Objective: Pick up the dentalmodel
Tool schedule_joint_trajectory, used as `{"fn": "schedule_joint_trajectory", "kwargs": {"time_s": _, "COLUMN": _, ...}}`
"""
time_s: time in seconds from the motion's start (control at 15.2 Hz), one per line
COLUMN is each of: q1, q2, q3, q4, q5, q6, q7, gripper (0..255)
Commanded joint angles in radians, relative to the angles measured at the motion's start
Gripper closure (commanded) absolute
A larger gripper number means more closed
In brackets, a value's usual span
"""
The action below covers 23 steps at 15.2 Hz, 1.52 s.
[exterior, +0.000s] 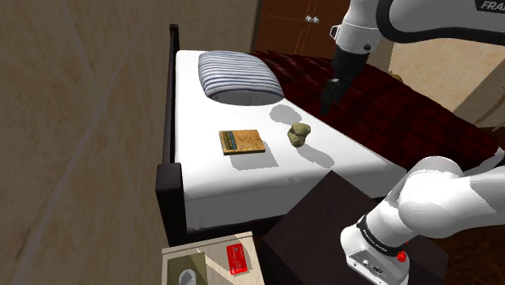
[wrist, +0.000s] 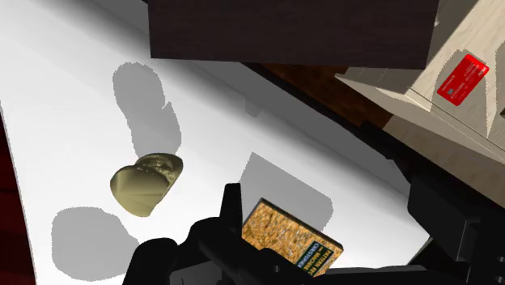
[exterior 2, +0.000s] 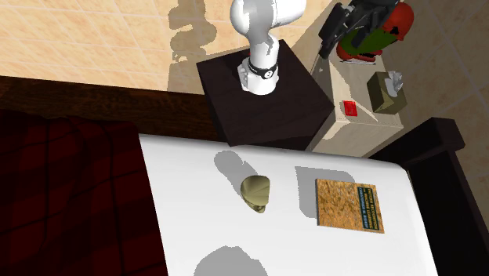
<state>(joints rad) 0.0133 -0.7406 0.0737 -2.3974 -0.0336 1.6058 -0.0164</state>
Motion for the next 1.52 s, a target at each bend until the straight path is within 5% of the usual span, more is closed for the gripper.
{"fn": "schedule_joint_trajectory", "kwargs": {"time_s": 0.0, "q1": 0.0, "q2": 0.0, "q3": 0.0, "q4": 0.0, "q5": 0.0, "q6": 0.0, "q7": 0.0, "gripper": 0}}
{"fn": "schedule_joint_trajectory", "kwargs": {"time_s": 0.73, "q1": -0.069, "q2": 0.235, "q3": -0.14, "q4": -0.082, "q5": -0.107, "q6": 0.324, "q7": -0.161, "gripper": 0}}
{"fn": "schedule_joint_trajectory", "kwargs": {"time_s": 1.45, "q1": -0.123, "q2": 0.605, "q3": -0.26, "q4": 0.007, "q5": -0.142, "q6": 0.617, "q7": -0.318, "gripper": 0}}
